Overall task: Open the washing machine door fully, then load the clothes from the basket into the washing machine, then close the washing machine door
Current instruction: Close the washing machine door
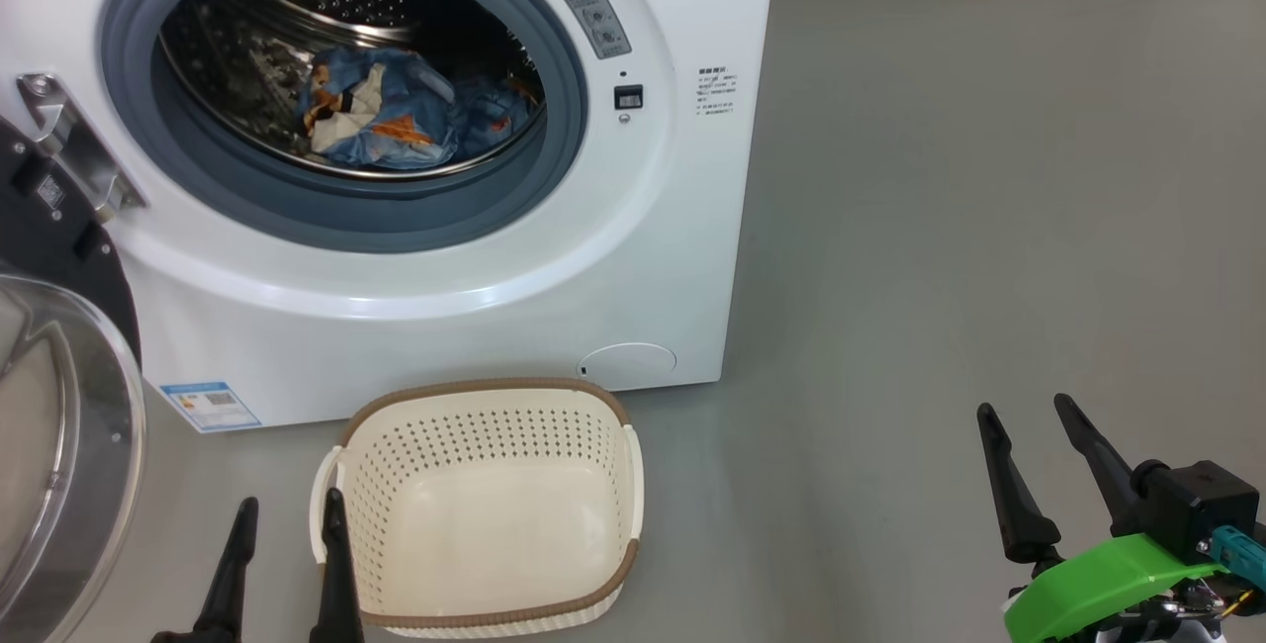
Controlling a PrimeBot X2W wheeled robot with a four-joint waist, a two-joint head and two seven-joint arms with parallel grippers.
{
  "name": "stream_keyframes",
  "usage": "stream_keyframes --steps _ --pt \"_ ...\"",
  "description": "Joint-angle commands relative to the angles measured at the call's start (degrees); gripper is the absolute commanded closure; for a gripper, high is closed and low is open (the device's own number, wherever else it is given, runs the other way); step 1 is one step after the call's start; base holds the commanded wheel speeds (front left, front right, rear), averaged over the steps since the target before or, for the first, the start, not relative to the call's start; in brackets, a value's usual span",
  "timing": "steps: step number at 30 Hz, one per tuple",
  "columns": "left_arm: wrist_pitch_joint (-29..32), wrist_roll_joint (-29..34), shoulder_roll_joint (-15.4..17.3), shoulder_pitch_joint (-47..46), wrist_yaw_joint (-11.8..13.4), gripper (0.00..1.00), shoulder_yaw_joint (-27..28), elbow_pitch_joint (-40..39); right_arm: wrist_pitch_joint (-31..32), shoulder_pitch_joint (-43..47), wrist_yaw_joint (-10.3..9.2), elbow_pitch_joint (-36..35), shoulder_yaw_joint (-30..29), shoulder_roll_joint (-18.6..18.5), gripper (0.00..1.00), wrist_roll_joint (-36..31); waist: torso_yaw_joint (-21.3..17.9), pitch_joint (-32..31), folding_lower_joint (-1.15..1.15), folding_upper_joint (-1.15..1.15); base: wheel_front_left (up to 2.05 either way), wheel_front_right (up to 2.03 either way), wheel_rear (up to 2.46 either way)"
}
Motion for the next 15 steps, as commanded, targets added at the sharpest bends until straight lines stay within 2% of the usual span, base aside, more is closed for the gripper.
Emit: stream_keyframes --steps 1,15 --pt "-0.13 0.90 1.12 -1.59 0.19 0.00 1.73 -1.46 0.13 -0.68 0.25 -1.78 0.95 -0.58 0.00 0.01 0.07 -0.07 0.00 0.00 -0.33 0.33 0.00" --pt "-0.19 0.85 1.65 -1.83 0.47 0.00 1.41 -0.88 0.07 -0.74 0.25 -1.62 0.75 -0.35 0.00 -0.03 0.53 -0.30 0.00 0.00 -0.02 0.02 0.00"
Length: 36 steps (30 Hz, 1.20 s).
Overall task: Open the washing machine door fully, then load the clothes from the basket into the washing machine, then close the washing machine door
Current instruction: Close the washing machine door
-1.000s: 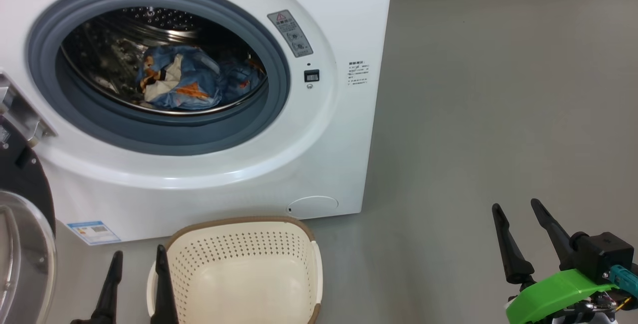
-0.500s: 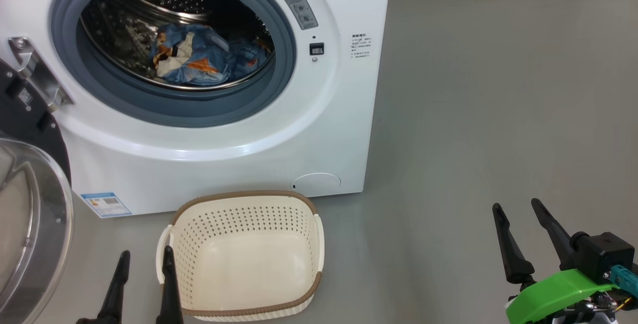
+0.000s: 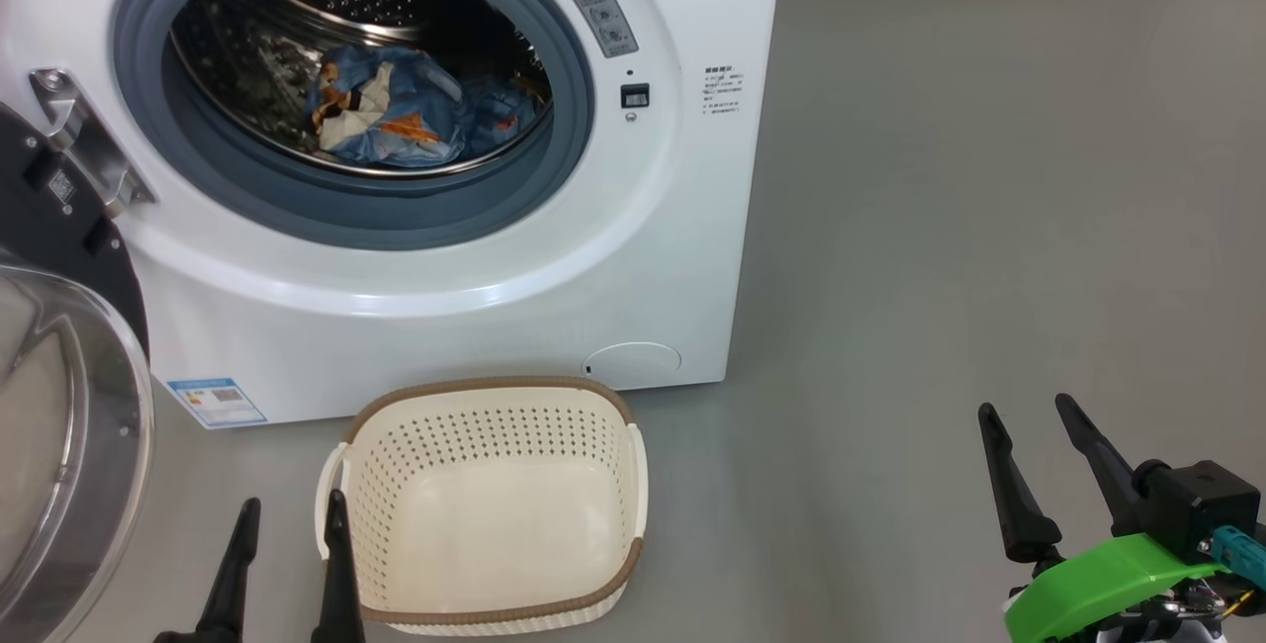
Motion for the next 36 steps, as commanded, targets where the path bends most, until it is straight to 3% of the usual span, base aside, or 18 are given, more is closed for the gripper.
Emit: stream_keyframes --steps 1,7,16,25,36 --pt "-0.19 0.76 1.17 -1.83 0.40 0.00 1.75 -0.94 0.05 -0.71 0.25 -1.65 0.85 -0.42 0.00 -0.05 0.13 -0.02 0.00 0.00 0.00 0.00 0.00" --pt "-0.16 0.69 1.50 -2.02 0.46 0.00 1.69 -1.09 -0.11 -0.25 0.25 -2.00 -0.15 -0.31 0.00 -0.16 2.00 0.15 0.00 0.00 0.00 0.00 0.00" --pt "-0.38 0.58 1.70 -1.53 0.83 0.00 2.14 -2.25 0.13 -0.46 0.25 -2.71 -1.32 -0.85 0.00 -0.55 7.99 0.47 0.00 0.00 0.00 0.00 0.00" --pt "-0.62 0.53 1.28 0.28 1.42 0.00 2.28 -2.84 1.37 -0.02 0.25 -3.60 -1.91 -1.79 0.00 -0.97 17.73 -1.06 0.00 0.00 0.00 0.00 0.00" --pt "-0.75 0.26 0.97 1.61 1.53 0.00 2.13 -2.75 2.28 1.34 0.25 -4.04 -1.60 -1.69 0.00 -0.84 26.58 -3.05 0.00 0.00 0.00 0.00 0.00"
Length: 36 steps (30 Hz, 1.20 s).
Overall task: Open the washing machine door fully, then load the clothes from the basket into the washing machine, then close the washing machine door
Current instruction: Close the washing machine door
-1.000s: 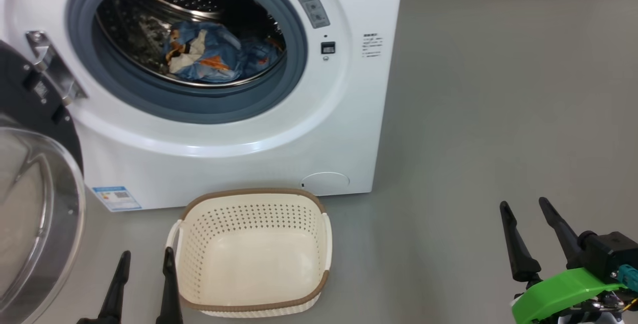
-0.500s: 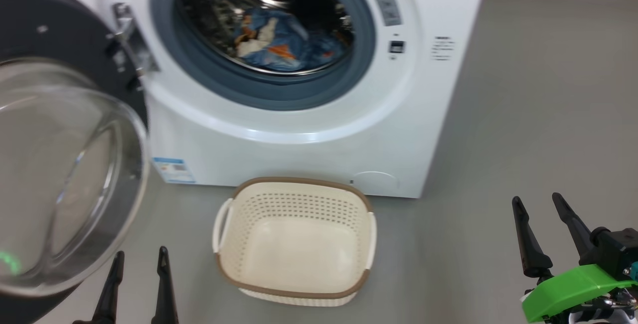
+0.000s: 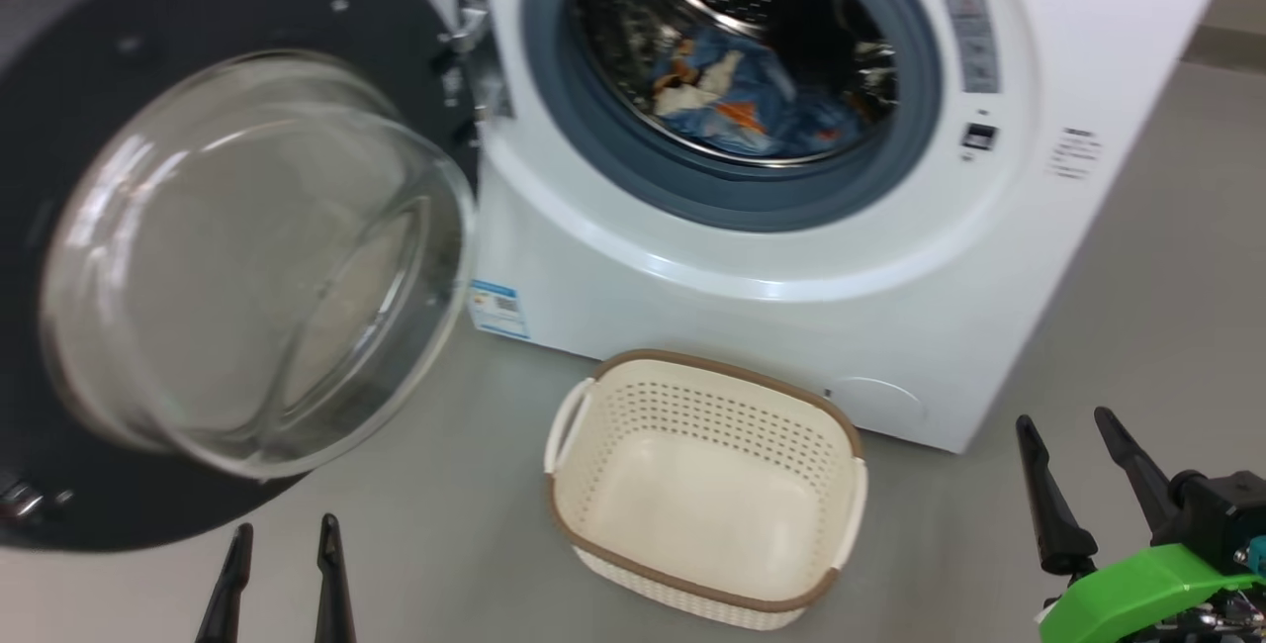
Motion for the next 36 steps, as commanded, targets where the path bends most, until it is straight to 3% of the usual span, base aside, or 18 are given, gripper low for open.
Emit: stream_keyframes --steps 1,11,24,25,26,27,31,36 --pt "-0.67 0.31 0.67 -0.94 0.46 0.00 2.02 -1.57 0.14 -0.70 0.25 -1.82 1.36 -0.92 0.00 -0.26 3.92 -1.39 0.00 0.00 0.00 0.00 0.00" --pt "-0.79 -0.19 0.06 0.89 1.76 0.00 4.00 -2.98 0.71 -3.03 0.25 -1.02 4.25 -1.34 0.00 0.04 5.85 -0.45 0.00 0.00 0.00 0.00 0.00" --pt "-0.85 0.57 -0.89 1.36 1.55 0.00 5.76 -5.10 0.28 -4.42 0.25 0.62 5.33 -2.02 0.00 0.70 5.93 -0.40 0.00 0.00 0.00 0.00 0.00" --pt "-0.85 0.76 -0.97 1.32 1.35 0.64 5.93 -5.58 0.28 -4.45 0.25 0.68 5.36 -2.05 0.00 0.74 5.91 -0.42 0.00 0.00 0.00 0.00 0.00" --pt "-0.85 1.08 -0.96 1.26 1.07 0.89 6.05 -6.14 0.26 -4.47 0.25 0.72 5.36 -2.07 0.00 0.76 5.90 -0.45 0.00 0.00 0.00 0.00 0.00" --pt "-0.85 1.25 -1.00 1.30 0.72 1.00 6.09 -6.57 0.25 -4.48 0.25 0.76 5.35 -2.07 0.00 0.78 5.87 -0.48 0.00 0.00 0.00 0.00 0.00" --pt "-0.86 1.90 -1.09 0.80 -1.71 1.00 6.04 -9.95 0.21 -4.40 0.25 0.73 5.22 -2.04 0.00 0.88 5.77 -0.67 0.00 0.00 0.00 0.00 0.00" --pt "-0.86 -1.36 -2.05 -1.47 -6.73 1.00 6.54 -15.77 0.46 -4.23 0.25 0.31 4.75 -1.72 0.00 1.14 5.73 -0.50 0.00 0.00 0.00 0.00 0.00"
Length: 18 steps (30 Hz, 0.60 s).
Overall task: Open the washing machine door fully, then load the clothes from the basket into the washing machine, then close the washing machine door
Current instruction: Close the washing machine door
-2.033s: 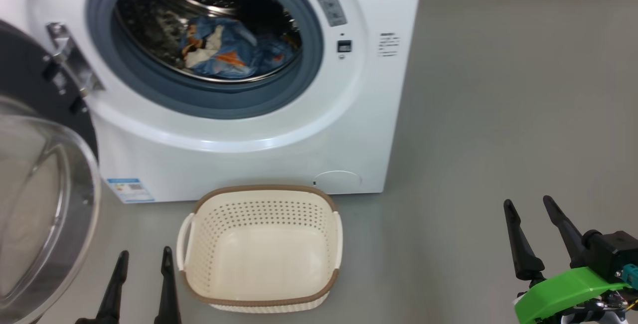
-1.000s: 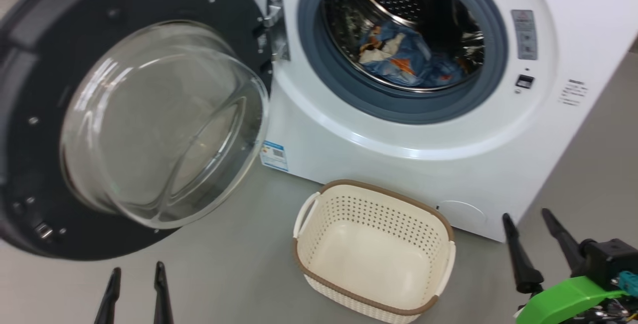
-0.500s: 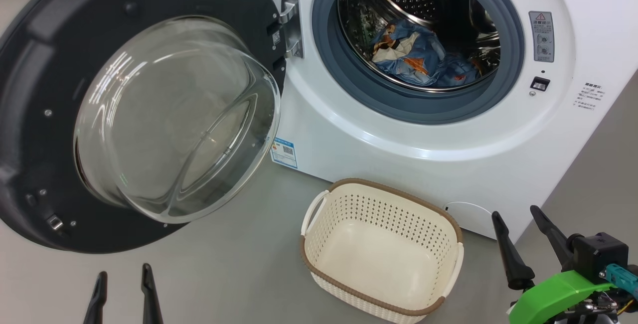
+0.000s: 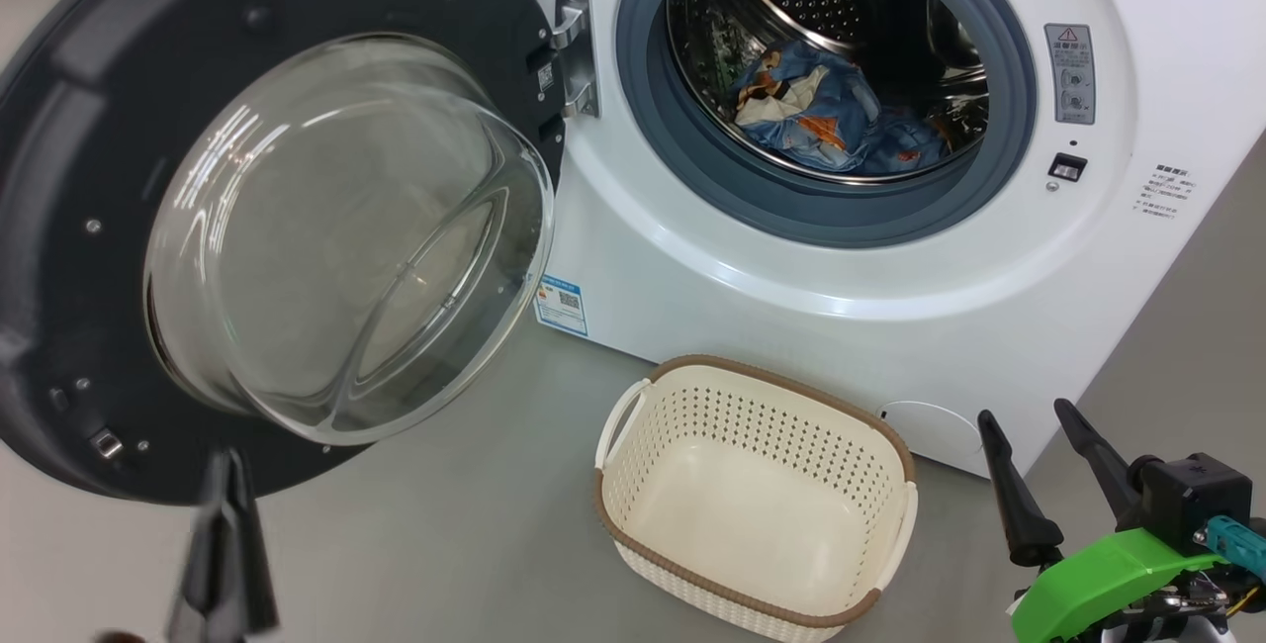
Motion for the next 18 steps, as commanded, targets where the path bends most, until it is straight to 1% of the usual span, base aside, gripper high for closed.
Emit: stream_keyframes --steps 1,3,4,6,7,9,10,12,14,15,17,18 --pt "-0.35 -0.85 1.03 -4.28 -1.19 1.00 2.80 -3.28 -0.18 -2.03 0.25 -1.81 1.07 -0.61 0.00 0.63 0.02 0.09 0.00 0.00 0.00 0.00 0.00" --pt "-0.35 -3.79 1.60 -6.97 -3.06 1.00 4.28 -5.36 -0.03 -2.09 0.25 -1.86 1.01 -0.58 0.00 0.67 0.06 0.18 0.00 0.00 0.00 0.00 0.00" --pt "0.08 -4.21 2.91 -8.58 -3.63 1.00 5.38 -6.04 0.02 -2.13 0.25 -1.86 1.02 -0.56 0.00 0.69 0.06 0.18 0.00 0.00 0.00 0.00 0.00" --pt "1.31 -8.31 4.20 -12.75 -5.44 1.00 7.77 -7.26 0.03 -2.24 0.25 -1.81 1.10 -0.50 0.00 0.78 0.05 0.11 0.00 0.00 0.00 0.00 0.00" --pt "2.36 -9.28 5.82 -14.98 -5.94 1.00 9.31 -7.06 0.01 -2.28 0.25 -1.77 1.15 -0.46 0.00 0.86 0.04 0.05 0.00 0.00 0.00 0.00 0.00" --pt "4.64 -15.08 7.27 -20.26 -7.45 1.00 12.47 -5.33 -0.10 -2.27 0.25 -1.68 1.21 -0.34 0.00 0.96 -0.04 -0.15 0.00 0.00 0.00 0.00 0.00" --pt "6.14 -17.08 8.88 -22.89 -7.96 1.00 14.17 -3.44 -0.21 -2.19 0.25 -1.59 1.22 -0.26 0.00 1.02 -0.10 -0.30 0.00 0.00 0.00 0.00 0.00" --pt "9.41 -22.80 10.78 -28.32 -9.13 1.00 16.82 1.24 -0.56 -1.84 0.25 -1.42 1.16 -0.07 0.00 1.22 -0.30 -0.66 0.00 0.00 0.00 0.00 0.00" --pt "12.87 -27.21 12.99 -33.25 -9.86 1.00 18.67 7.10 -1.02 -1.23 0.25 -1.23 0.73 0.16 0.00 1.37 -0.53 -1.09 0.00 0.00 0.00 0.00 0.00" --pt "14.39 -30.06 13.38 -35.78 -10.25 1.00 19.58 10.03 -1.21 -0.81 0.25 -1.19 0.38 0.33 0.00 1.40 -0.63 -1.22 0.00 0.00 0.00 0.00 0.00" --pt "17.81 -33.66 15.07 -39.80 -10.60 1.00 20.59 16.74 -1.59 0.14 0.25 -1.10 -0.33 0.69 0.00 1.42 -0.88 -1.65 0.00 0.00 0.00 0.00 0.00" --pt "19.28 -35.93 15.30 -41.79 -10.74 1.00 21.26 20.13 -1.77 0.65 0.25 -1.11 -0.62 0.88 0.00 1.43 -1.02 -1.86 0.00 0.00 0.00 0.00 0.00"
